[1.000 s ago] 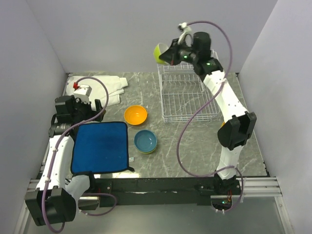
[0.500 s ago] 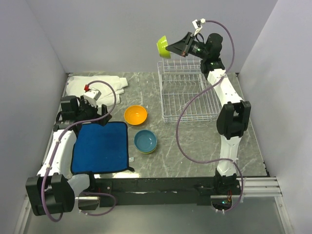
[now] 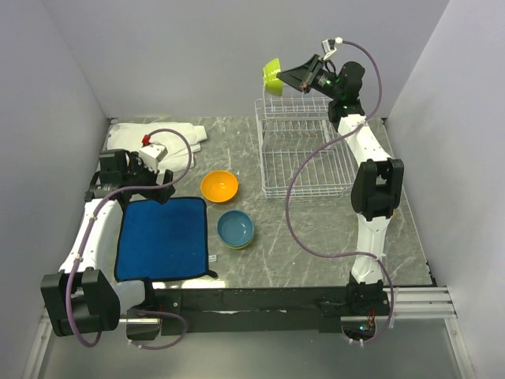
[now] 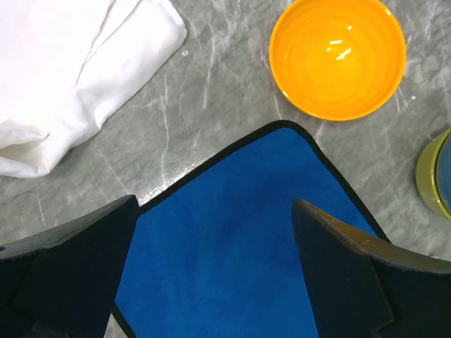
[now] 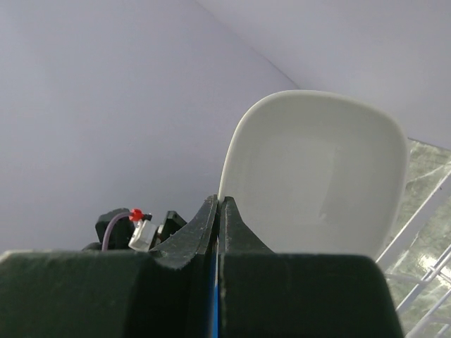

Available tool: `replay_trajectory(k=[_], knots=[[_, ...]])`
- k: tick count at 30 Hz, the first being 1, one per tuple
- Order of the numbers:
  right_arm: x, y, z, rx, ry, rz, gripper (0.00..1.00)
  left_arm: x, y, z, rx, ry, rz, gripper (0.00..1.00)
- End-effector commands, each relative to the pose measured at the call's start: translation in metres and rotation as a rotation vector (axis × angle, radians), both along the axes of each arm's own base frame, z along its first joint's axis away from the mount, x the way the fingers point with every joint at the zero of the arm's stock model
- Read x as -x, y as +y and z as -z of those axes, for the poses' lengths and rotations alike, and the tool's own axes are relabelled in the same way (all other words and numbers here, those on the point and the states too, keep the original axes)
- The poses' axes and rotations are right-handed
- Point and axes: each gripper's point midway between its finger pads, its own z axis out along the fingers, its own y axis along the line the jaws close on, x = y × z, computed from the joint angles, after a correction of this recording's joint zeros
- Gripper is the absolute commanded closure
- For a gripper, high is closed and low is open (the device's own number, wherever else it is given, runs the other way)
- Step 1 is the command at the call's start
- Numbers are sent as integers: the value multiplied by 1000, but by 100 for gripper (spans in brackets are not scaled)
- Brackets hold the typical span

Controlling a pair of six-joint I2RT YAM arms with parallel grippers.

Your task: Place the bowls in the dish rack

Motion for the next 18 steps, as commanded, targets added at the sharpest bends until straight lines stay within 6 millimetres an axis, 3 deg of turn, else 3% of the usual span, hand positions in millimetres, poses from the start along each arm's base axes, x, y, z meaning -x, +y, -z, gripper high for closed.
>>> replay_trajectory(k=[1, 18], knots=[[-10, -9, 5, -38, 13, 35, 100, -7, 4, -11, -46, -25, 15, 3], [-30, -17, 50, -23, 124, 65, 100, -15, -2, -7, -79, -18, 32, 3]])
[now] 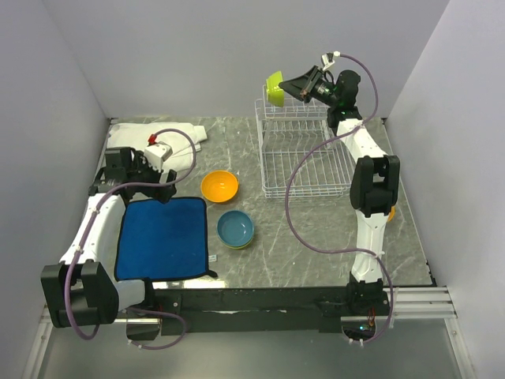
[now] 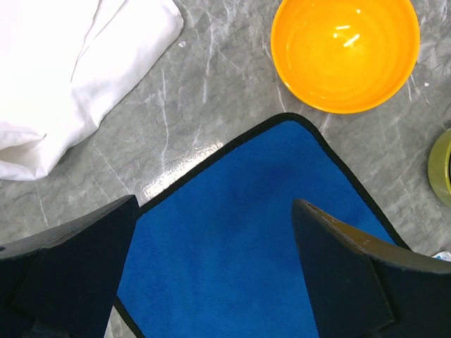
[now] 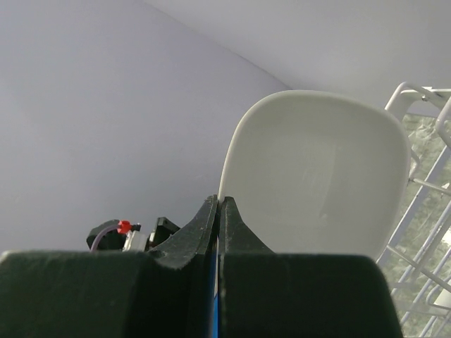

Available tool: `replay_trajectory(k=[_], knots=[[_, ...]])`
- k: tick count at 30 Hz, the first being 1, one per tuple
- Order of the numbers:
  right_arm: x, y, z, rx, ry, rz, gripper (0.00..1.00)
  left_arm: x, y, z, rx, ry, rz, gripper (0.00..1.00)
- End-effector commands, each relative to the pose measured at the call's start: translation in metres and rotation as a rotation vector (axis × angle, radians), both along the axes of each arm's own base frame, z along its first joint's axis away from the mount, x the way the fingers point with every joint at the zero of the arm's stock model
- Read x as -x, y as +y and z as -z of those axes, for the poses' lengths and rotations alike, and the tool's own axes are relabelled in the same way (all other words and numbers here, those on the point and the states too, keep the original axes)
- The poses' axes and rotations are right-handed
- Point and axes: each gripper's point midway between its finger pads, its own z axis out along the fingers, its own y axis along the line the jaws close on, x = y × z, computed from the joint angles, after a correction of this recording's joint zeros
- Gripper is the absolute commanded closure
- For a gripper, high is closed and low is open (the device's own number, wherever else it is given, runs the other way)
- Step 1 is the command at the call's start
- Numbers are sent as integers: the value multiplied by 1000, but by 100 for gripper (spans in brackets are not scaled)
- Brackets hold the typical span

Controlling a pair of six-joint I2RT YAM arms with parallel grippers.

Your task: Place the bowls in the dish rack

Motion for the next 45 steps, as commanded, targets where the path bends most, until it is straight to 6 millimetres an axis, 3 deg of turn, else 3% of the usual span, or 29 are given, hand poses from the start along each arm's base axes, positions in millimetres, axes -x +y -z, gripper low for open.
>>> replay_trajectory(k=[1, 13, 18, 19, 20, 22, 24, 26, 34, 38, 39, 41, 45], knots=[[-6, -5, 0, -5, -18, 29, 100, -11, -2, -15, -25, -52, 19, 3], [-24, -7, 33, 23, 45, 54, 100, -14, -10, -12, -45, -42, 35, 3], [-27, -9, 36, 20, 42, 58, 93, -16, -9, -11, -55, -42, 28, 3], [-27, -9, 35, 18, 39, 61, 89, -16, -10, -9, -55, -38, 27, 3], [-27, -12, 32, 16, 37, 70, 74, -17, -9, -10, -54, -42, 24, 3], [-27, -15, 26, 15, 21, 76, 63, -18, -9, -11, -49, -46, 17, 3], [-23, -17, 16, 22, -11, 77, 45, -20, -9, -13, -41, -57, 2, 3], [-17, -20, 5, 26, -40, 77, 39, -21, -10, -14, -37, -67, 2, 3], [13, -43, -35, 64, -102, 122, 33, -22, -13, -24, 3, -184, -18, 3], [40, -53, -52, 117, -150, 148, 32, -22, -17, -36, 43, -271, -24, 3], [41, -68, -52, 144, -170, 181, 32, -22, -19, -40, 69, -286, -32, 3], [52, -75, -53, 184, -199, 197, 32, -20, -24, -47, 101, -328, -27, 3], [66, -76, -51, 246, -257, 166, 33, -10, -27, -44, 139, -330, -35, 3]])
